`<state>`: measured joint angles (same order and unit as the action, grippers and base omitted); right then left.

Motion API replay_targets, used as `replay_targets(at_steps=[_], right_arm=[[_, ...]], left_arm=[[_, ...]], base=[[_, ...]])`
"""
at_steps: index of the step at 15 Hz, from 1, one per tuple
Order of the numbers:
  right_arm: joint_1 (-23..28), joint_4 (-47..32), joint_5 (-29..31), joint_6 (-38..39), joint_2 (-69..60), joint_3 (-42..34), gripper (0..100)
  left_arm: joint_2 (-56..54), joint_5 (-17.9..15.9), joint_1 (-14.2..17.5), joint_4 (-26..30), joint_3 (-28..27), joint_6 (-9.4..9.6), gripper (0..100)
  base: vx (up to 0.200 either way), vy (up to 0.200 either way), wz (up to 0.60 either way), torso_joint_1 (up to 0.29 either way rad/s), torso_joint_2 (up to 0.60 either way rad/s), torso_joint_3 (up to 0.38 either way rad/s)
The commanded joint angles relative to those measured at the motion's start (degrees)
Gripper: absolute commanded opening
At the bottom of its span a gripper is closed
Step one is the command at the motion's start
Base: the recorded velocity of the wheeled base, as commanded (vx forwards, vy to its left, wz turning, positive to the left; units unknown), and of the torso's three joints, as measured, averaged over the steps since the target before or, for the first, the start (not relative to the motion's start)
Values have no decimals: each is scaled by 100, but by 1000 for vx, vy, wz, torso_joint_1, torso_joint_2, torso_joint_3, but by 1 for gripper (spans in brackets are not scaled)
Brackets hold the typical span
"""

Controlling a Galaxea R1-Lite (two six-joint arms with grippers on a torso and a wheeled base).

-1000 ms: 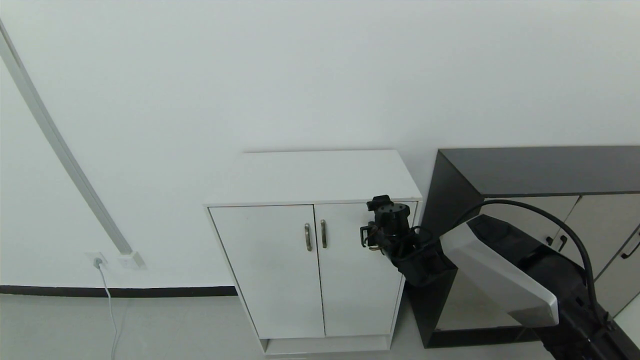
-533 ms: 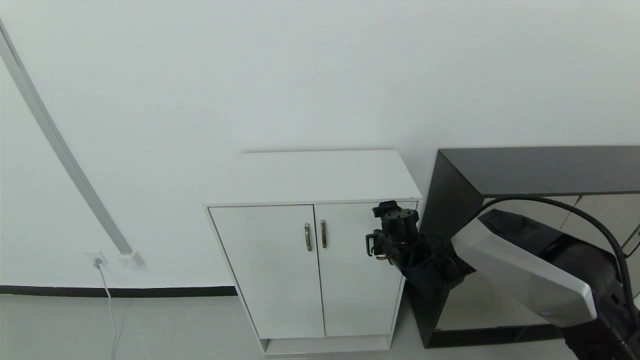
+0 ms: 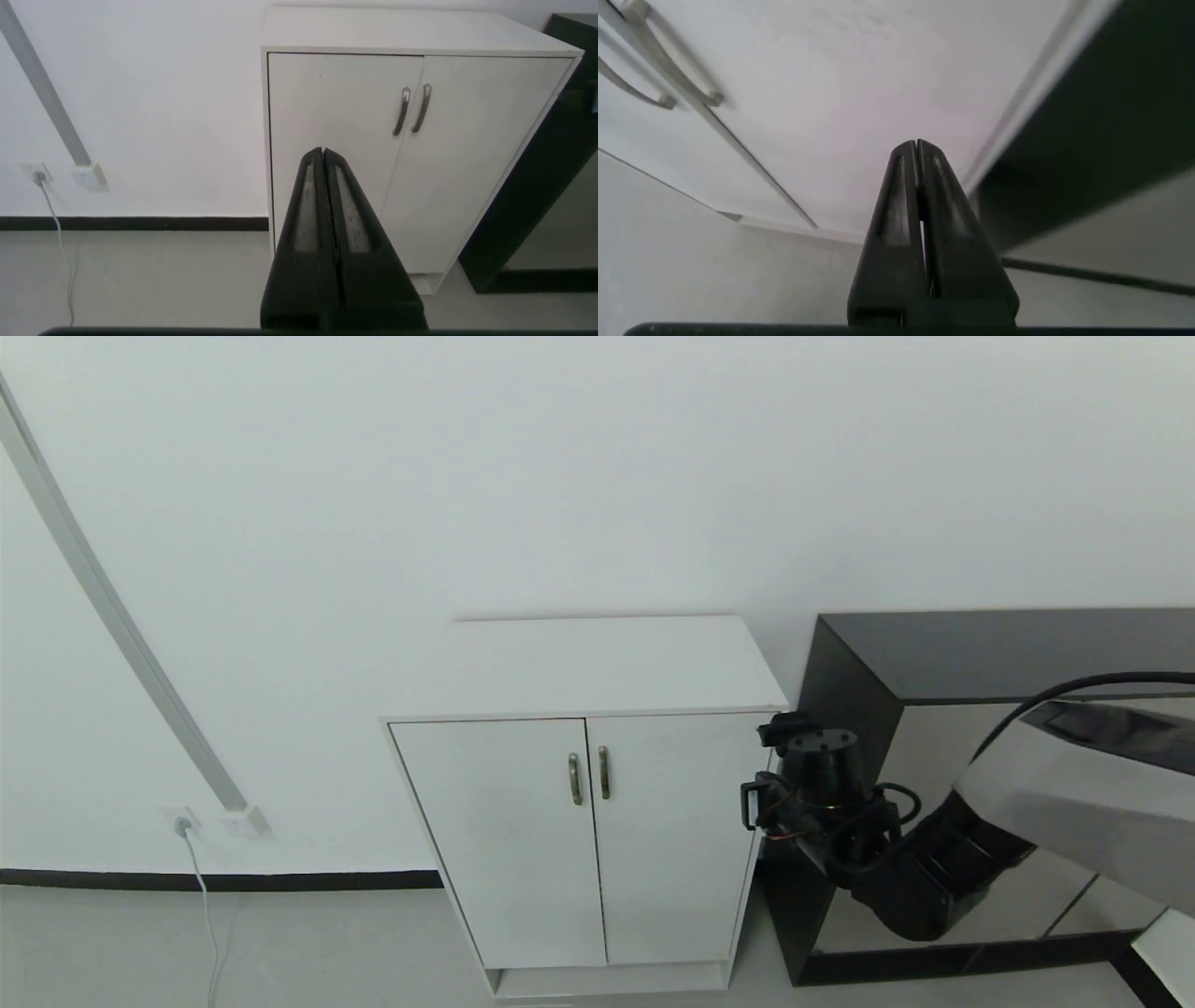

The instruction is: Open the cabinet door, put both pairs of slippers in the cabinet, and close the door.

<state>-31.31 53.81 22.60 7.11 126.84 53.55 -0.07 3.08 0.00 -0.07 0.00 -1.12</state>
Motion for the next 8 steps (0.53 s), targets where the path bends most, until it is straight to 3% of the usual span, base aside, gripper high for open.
replay_targets(at_steps=[1, 8], right_arm=[[151, 68, 227, 10, -916, -847, 0], [362, 402, 719, 10, -2630, -3158, 0]], left_arm=[[7, -1, 0, -1, 0, -2, 0], [7, -10, 0, -1, 0, 33, 0]], base=[[0, 0, 0, 0, 0, 0], [0, 0, 0, 0, 0, 0]])
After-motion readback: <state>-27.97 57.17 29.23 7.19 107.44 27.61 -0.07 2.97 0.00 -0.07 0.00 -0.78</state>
